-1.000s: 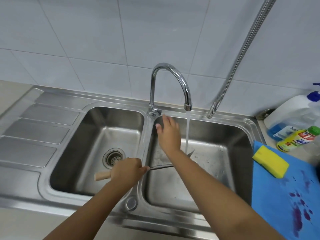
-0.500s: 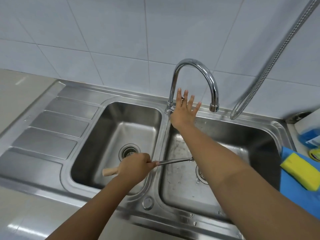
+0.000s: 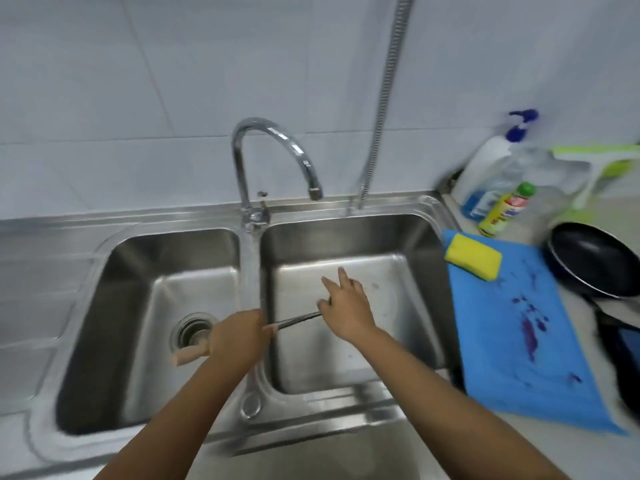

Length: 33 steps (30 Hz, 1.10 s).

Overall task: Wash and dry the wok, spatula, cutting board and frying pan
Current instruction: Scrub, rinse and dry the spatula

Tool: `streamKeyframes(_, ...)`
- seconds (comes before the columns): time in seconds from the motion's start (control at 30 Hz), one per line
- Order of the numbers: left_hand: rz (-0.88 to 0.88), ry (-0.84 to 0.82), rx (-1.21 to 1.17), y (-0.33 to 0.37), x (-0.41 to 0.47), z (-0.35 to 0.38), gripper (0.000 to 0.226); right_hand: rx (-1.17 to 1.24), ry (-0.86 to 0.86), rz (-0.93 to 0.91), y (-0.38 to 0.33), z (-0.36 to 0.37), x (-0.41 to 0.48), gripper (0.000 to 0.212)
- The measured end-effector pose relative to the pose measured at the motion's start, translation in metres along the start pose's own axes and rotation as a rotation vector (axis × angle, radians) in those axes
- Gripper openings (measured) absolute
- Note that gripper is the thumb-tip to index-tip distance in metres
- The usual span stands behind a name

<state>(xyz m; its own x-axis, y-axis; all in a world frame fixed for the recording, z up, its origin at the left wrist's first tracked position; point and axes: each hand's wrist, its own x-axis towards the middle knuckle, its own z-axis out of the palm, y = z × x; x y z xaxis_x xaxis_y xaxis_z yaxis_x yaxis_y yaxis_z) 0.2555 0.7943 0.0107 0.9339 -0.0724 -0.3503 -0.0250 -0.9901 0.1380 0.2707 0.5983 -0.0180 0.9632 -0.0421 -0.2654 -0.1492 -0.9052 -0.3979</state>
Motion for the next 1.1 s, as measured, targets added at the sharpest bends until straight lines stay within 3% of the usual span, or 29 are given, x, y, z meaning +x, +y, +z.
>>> streamKeyframes(0.2, 0.079, 0.055, -0.037, 0.052, -0.007, -0.020, 0.033, 0.047, 0.033, 0.107, 0.084, -0.027, -0.049, 0.057)
streamKeyframes(0.43, 0.154, 0.145, -0.160, 0.120, -0.022, -0.044, 0.035, 0.417, 0.504, 0.250, 0.171, -0.082, -0.096, 0.038)
streamKeyframes(0.63, 0.249, 0.169, -0.278, 0.211, -0.035, -0.023, 0.028, 0.228, 0.746, 0.602, 0.306, -0.129, -0.150, 0.040)
streamKeyframes(0.7, 0.273, 0.173, -0.319, 0.241, -0.037, -0.011, 0.028, 0.127, 0.729, 0.775, 0.347, -0.140, -0.165, 0.047)
streamKeyframes(0.87, 0.277, 0.193, -0.320, 0.291, -0.042, 0.013, 0.031, 0.259, 0.303, 1.120, 0.422, -0.143, -0.190, 0.091)
streamKeyframes(0.93, 0.268, 0.217, -0.306, 0.299, -0.043, 0.021, 0.029, 0.352, 0.296, 1.123, 0.437, -0.134, -0.197, 0.089)
streamKeyframes(1.1, 0.246, 0.211, -0.326, 0.300, -0.042, 0.036, 0.028, 0.267, 0.462, 1.046, 0.450, -0.125, -0.205, 0.060)
